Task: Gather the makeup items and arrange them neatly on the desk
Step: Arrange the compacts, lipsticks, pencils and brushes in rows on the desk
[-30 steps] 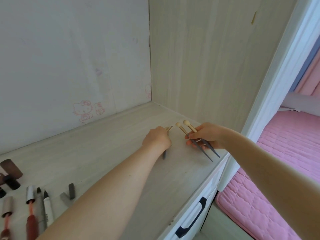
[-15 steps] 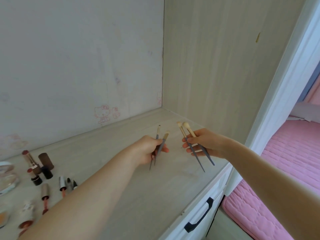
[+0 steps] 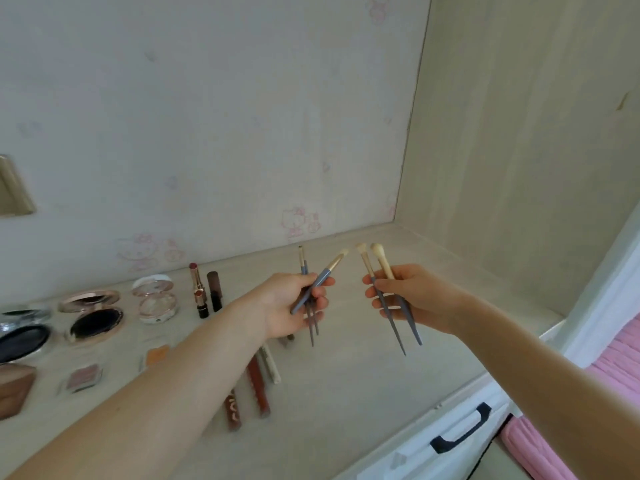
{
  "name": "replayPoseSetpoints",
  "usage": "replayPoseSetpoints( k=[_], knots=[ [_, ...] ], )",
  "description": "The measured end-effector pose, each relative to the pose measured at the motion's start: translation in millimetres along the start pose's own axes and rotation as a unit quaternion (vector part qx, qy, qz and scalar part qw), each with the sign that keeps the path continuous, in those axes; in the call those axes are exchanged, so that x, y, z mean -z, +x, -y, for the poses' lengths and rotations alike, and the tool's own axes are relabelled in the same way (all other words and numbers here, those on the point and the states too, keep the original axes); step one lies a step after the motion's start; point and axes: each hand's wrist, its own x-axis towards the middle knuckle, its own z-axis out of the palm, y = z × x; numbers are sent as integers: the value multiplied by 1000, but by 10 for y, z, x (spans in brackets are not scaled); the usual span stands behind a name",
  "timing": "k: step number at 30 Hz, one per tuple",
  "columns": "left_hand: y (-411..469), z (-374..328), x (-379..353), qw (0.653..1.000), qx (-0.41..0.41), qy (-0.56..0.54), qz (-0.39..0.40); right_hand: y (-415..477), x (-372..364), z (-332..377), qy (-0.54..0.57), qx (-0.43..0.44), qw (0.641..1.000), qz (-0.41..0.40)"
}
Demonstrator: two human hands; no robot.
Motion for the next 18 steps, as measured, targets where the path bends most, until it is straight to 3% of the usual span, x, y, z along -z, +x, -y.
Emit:
replayPoseSetpoints(
  k=[9,18],
  knots=[
    [-661,47,663,992,-38,-102,-57,19,-845,196,26,5,996,82],
    [-1332,205,1296,988,-89,-86,-94,-52,-1725,234,17,1,984,179]
  ],
)
